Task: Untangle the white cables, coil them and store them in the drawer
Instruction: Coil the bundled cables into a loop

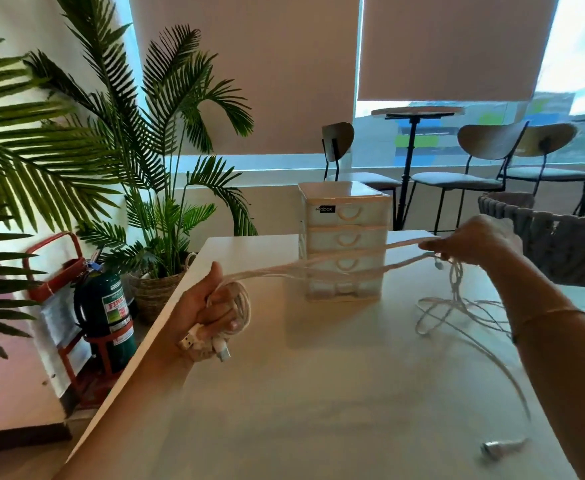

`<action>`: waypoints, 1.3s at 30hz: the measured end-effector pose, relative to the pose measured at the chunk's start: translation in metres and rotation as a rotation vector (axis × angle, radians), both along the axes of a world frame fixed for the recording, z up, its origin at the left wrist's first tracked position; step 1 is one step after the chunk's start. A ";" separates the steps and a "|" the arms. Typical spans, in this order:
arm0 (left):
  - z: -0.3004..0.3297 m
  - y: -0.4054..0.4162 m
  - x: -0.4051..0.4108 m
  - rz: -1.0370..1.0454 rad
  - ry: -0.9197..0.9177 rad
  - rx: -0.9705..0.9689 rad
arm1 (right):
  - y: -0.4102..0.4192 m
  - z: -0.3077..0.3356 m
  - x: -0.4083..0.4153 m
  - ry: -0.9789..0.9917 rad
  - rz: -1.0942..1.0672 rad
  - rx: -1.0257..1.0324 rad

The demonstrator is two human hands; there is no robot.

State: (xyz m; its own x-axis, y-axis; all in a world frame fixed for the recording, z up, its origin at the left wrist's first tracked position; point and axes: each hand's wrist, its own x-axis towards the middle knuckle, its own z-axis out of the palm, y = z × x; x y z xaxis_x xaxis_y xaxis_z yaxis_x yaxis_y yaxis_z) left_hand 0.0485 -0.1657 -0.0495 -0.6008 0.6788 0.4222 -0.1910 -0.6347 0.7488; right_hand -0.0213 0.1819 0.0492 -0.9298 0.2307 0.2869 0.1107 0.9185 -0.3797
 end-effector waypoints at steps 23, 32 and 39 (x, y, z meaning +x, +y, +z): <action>0.044 -0.009 0.012 0.087 0.099 0.122 | 0.069 0.018 0.007 -0.262 0.037 -0.176; 0.064 0.011 0.007 0.076 0.133 0.130 | 0.054 0.029 -0.006 -0.046 -0.080 -0.293; 0.062 0.030 0.004 0.068 0.109 0.049 | 0.037 0.049 0.002 -0.247 0.355 -1.089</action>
State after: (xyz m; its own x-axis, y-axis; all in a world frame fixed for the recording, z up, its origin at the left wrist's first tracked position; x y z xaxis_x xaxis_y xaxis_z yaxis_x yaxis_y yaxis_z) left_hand 0.0530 -0.1353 0.0123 -0.5934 0.6149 0.5193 -0.0651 -0.6798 0.7305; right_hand -0.0189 0.2189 0.0979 -0.9942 -0.0403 -0.0997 0.0945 0.1154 -0.9888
